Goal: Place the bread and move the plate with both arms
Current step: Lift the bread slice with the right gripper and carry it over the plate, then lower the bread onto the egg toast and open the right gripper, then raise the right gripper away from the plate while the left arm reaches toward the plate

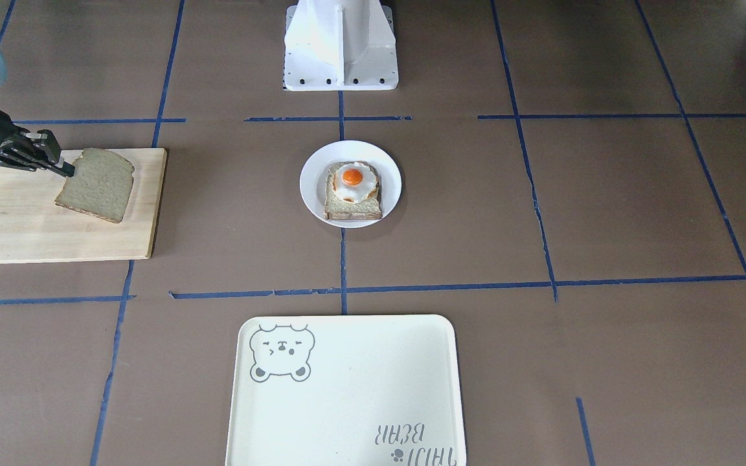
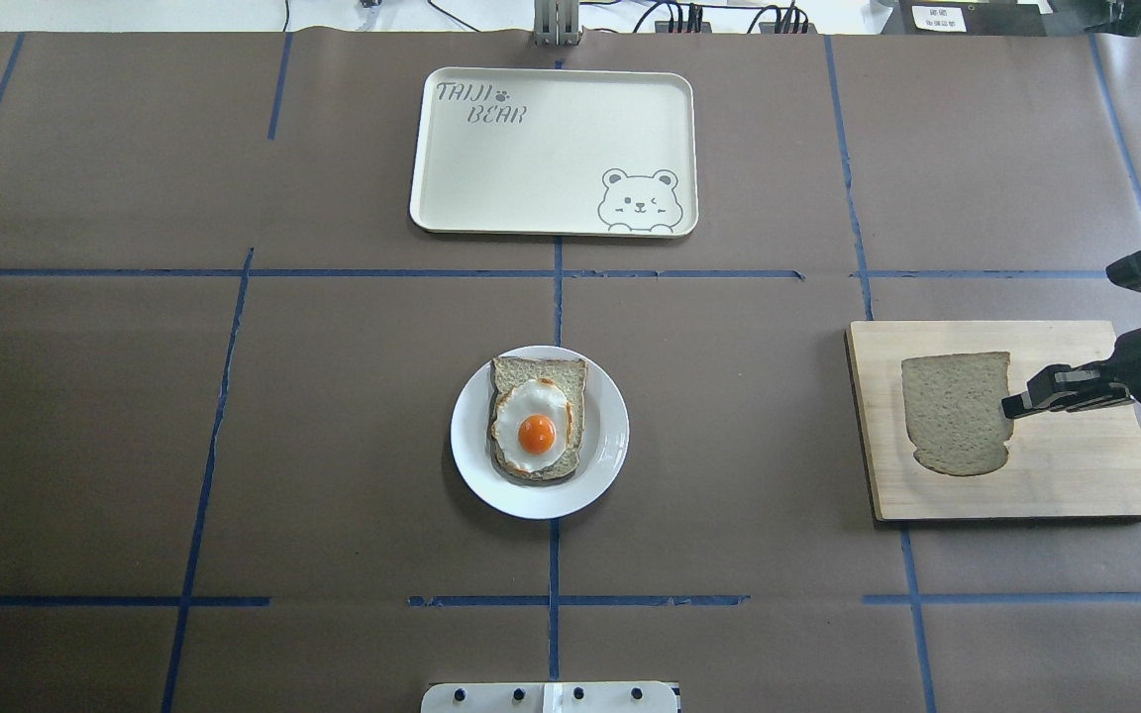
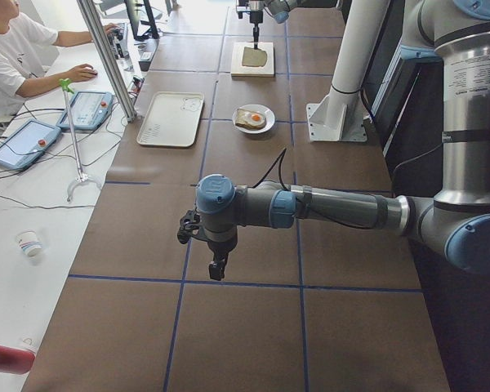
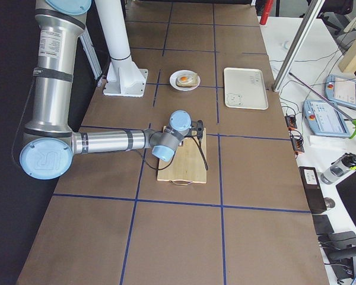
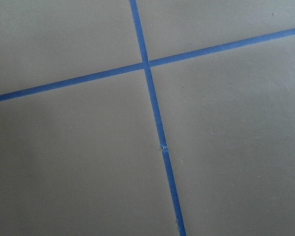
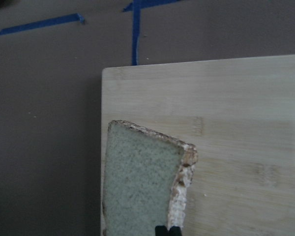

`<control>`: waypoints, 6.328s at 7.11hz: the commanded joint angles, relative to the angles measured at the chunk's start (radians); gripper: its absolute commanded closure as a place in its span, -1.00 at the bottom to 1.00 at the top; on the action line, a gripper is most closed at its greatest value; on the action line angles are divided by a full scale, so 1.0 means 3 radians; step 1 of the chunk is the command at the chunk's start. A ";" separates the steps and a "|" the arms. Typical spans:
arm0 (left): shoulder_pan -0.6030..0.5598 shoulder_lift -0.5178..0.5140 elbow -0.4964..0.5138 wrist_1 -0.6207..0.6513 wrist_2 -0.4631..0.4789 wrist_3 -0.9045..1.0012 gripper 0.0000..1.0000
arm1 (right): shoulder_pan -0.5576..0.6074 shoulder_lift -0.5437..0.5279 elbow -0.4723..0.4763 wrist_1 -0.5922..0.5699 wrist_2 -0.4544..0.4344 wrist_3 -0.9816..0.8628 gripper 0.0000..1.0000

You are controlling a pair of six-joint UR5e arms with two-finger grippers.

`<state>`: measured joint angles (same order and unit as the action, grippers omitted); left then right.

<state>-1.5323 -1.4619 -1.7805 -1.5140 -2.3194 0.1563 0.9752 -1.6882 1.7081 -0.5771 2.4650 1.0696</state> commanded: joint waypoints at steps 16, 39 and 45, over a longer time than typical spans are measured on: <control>-0.0006 0.0005 -0.0063 0.0005 -0.0169 -0.0005 -1.00 | -0.1502 0.2156 -0.0729 0.0001 -0.1155 0.1129 1.00; 0.1519 -0.0188 -0.0411 -0.2065 -0.0482 -0.3964 -1.00 | -0.0639 0.1344 0.0123 -0.1187 -0.1145 0.0697 -0.99; 0.3128 -0.1206 -0.0191 -0.2929 0.1124 -0.6283 -0.99 | -0.0065 0.0739 0.0350 -0.1487 -0.0746 -0.0410 -0.99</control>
<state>-0.6595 -1.7778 -1.8508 -2.3683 -2.0515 -1.6700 0.9499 -1.4604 1.8175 -1.0234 2.2392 0.9647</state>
